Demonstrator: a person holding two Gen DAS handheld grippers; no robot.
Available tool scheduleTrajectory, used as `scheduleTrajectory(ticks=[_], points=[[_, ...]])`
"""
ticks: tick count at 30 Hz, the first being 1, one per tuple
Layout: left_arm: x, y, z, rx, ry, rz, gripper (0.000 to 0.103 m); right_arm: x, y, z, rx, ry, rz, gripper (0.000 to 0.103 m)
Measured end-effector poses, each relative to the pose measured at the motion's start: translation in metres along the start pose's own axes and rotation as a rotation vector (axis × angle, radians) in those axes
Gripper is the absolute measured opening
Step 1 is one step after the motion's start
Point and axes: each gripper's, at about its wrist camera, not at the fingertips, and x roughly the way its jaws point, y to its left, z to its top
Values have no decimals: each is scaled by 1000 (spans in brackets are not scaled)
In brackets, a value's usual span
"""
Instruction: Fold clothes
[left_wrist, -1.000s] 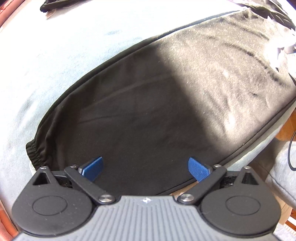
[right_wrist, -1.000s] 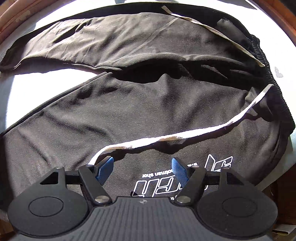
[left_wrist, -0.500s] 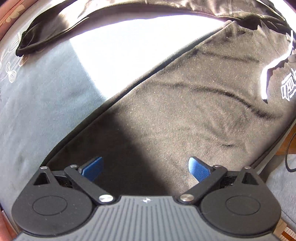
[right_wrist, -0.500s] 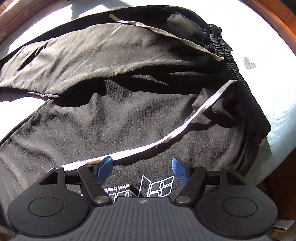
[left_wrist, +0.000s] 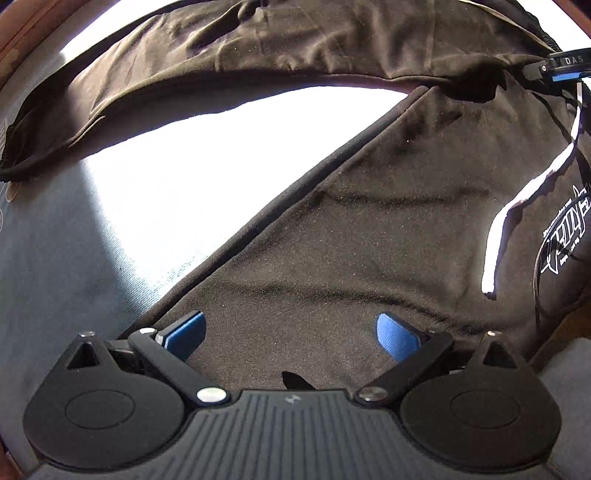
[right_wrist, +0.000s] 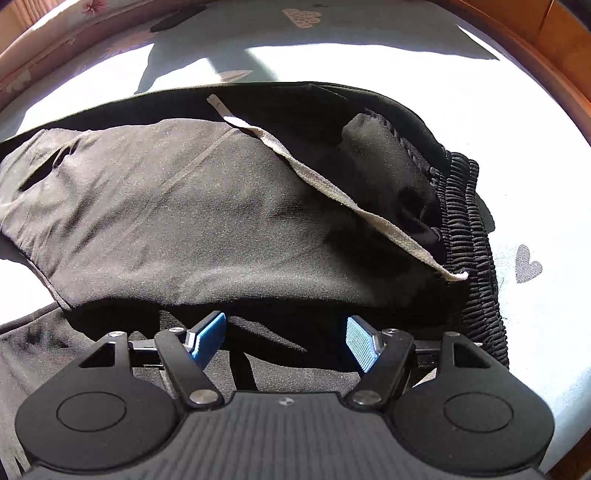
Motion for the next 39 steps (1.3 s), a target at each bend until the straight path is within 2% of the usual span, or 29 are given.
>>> scheduleTrajectory(ticks=[6, 9, 11, 15, 16, 20, 21, 25, 30, 33, 39], points=[[9, -1, 12, -15, 5, 1, 99, -1, -20, 6, 95, 60, 26, 75], [5, 0, 15, -27, -9, 0, 99, -25, -23, 3, 154, 21, 66, 75], [-7, -6, 11, -38, -20, 0, 99, -16, -22, 5, 145, 25, 49, 75], [-4, -1, 9, -39, -28, -14, 99, 3, -19, 11, 124, 35, 11, 75], [4, 8, 11, -38, -31, -22, 99, 10, -24, 14, 177, 64, -6, 75], [6, 30, 12, -65, -68, -35, 99, -15, -20, 9, 255, 21, -19, 75], [5, 40, 13, -86, -86, -36, 99, -23, -12, 5, 245, 22, -29, 75], [-9, 77, 20, -127, -198, -16, 99, -52, 33, -7, 187, 39, 36, 75], [-17, 127, 26, -123, -297, 23, 99, -74, 114, 4, 78, -22, 142, 75], [-16, 167, 20, -184, -309, 3, 99, -70, 169, 18, 16, -47, 205, 75], [6, 253, 18, -391, -338, -93, 99, -56, 273, 41, -89, -51, 296, 75]])
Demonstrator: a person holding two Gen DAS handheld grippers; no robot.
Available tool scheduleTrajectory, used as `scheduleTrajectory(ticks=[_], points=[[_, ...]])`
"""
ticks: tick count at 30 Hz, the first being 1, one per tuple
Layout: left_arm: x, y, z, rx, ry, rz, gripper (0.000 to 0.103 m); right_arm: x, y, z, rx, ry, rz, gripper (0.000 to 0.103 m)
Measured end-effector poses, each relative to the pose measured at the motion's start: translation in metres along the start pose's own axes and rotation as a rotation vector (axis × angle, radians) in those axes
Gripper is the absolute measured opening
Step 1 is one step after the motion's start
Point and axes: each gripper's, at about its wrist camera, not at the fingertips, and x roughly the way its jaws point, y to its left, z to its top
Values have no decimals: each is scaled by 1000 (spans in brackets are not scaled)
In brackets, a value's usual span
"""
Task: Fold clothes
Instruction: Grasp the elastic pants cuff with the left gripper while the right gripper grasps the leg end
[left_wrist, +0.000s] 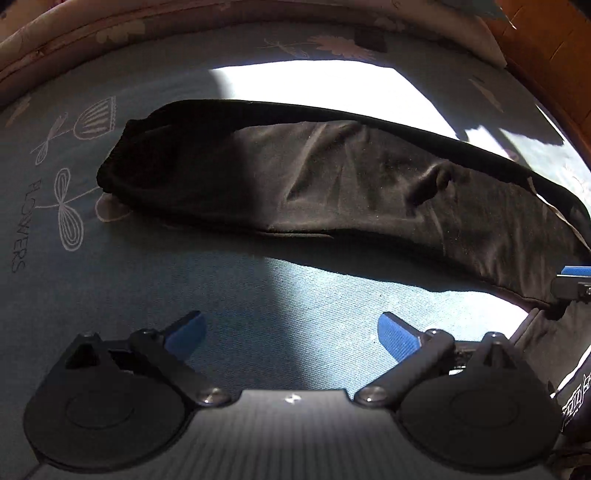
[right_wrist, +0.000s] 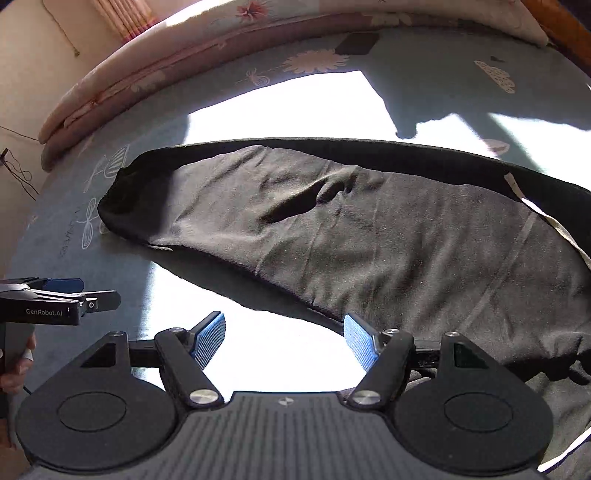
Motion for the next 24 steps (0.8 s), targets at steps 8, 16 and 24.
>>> scheduleTrajectory(ticks=[8, 16, 24], points=[[47, 76, 41, -262, -110, -74, 87, 37, 73, 15, -123, 50, 31, 71], [80, 161, 45, -671, -197, -78, 83, 53, 90, 16, -113, 92, 25, 71], [91, 155, 89, -513, -248, -5, 5, 73, 97, 20, -127, 124, 6, 52]])
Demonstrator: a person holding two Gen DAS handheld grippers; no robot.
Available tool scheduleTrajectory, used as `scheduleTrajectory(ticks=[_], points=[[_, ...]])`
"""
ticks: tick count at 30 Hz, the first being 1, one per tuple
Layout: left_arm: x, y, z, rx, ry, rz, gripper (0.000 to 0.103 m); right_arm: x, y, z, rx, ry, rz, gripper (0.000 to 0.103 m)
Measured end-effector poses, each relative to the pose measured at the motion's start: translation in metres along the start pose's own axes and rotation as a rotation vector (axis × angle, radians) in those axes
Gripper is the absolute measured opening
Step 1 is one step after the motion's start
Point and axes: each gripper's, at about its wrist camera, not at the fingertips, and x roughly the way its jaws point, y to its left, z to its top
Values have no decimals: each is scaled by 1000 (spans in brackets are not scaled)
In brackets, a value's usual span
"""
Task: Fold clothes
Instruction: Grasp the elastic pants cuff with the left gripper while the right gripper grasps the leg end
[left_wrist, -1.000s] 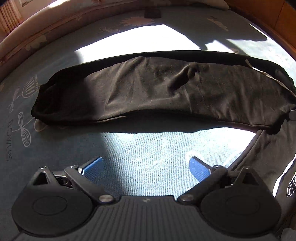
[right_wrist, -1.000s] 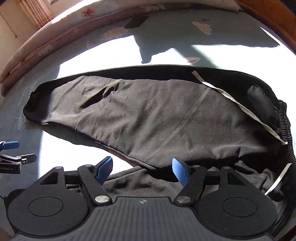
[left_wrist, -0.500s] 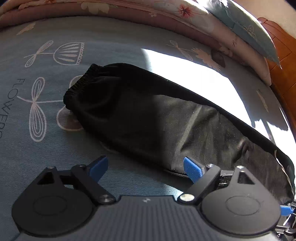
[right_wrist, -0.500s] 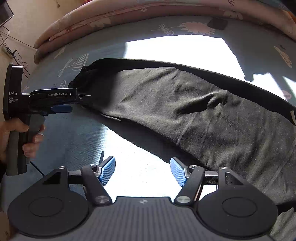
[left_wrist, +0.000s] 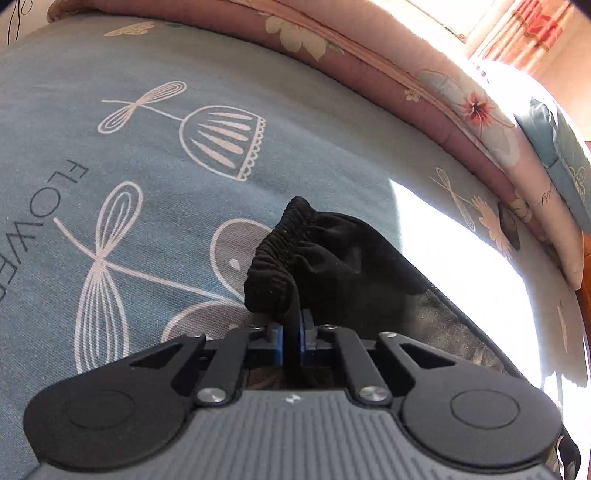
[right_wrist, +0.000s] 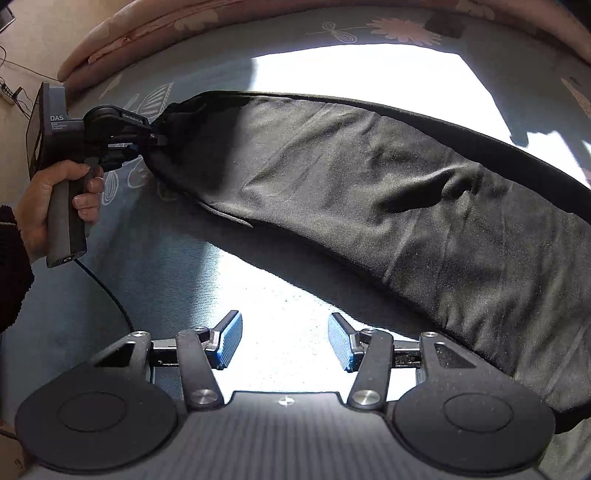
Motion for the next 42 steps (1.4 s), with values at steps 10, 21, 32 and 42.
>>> scheduleTrajectory(ticks=[10, 21, 32, 42], points=[[-8, -5, 13, 78, -71, 11, 10, 45, 1, 29, -221, -78, -129, 47], [11, 4, 4, 93, -23, 67, 19, 61, 15, 18, -585, -96, -208, 45], [6, 1, 10, 98, -10, 89, 20, 64, 13, 26, -663, -11, -153, 3], [-19, 6, 7, 152, -41, 174, 46, 44, -18, 53, -420, -17, -2, 12]])
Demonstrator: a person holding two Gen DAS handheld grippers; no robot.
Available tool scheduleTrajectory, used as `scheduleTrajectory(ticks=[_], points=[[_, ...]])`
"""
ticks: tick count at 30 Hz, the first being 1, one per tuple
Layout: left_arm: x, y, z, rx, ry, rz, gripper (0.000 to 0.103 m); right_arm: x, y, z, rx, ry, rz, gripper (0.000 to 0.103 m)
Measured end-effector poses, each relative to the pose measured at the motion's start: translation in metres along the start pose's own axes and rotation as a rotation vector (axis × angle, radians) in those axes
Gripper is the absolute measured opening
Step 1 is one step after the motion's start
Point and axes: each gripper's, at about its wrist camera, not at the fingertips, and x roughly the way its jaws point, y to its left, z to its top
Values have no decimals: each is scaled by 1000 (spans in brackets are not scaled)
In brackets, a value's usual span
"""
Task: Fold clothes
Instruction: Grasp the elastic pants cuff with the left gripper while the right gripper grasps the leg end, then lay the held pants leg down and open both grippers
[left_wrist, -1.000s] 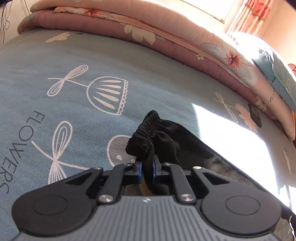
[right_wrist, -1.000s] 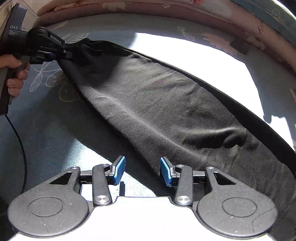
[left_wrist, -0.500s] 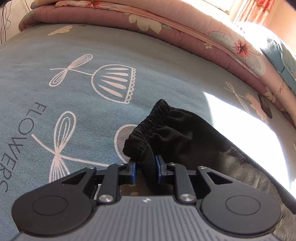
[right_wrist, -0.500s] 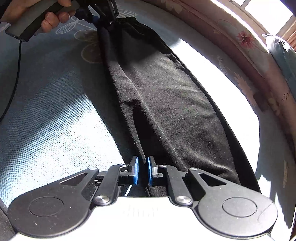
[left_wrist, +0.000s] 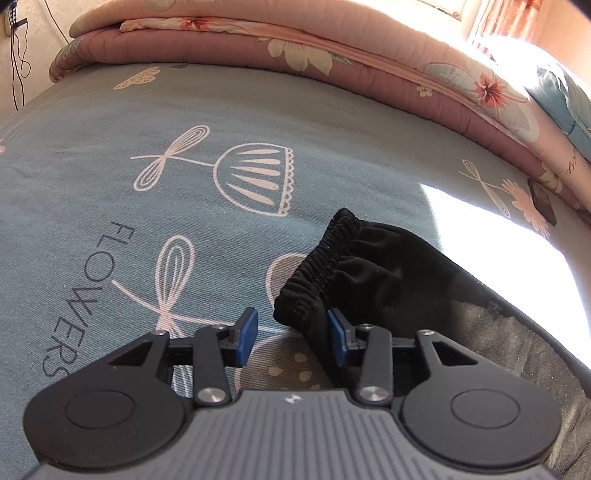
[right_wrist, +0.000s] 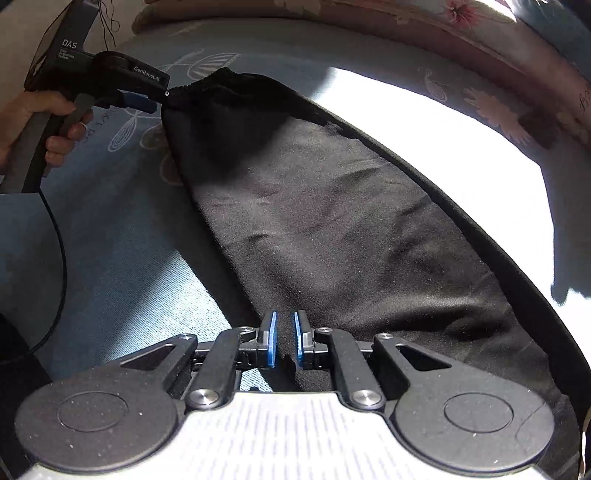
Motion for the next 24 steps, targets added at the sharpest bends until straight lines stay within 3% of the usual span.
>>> scheduleTrajectory(ticks=[3, 5, 9, 12, 16, 20, 24], points=[[-17, -8, -4, 68, -59, 39, 48, 14, -12, 5, 71, -8, -61, 12], [-26, -21, -6, 125, -88, 17, 48, 32, -22, 5, 116, 7, -92, 12], [-36, -57, -12, 208, -86, -138, 49, 37, -29, 10, 176, -17, -107, 12], [-34, -87, -27, 294, -42, -283, 52, 22, -30, 14, 201, -56, -124, 22], [-22, -118, -57, 421, 38, -361, 52, 39, -48, 15, 237, -26, -177, 25], [7, -135, -76, 516, 89, -326, 54, 49, -77, 20, 336, -99, -179, 25], [4, -142, -61, 507, 64, -329, 54, 25, -90, 17, 449, -111, -181, 28]])
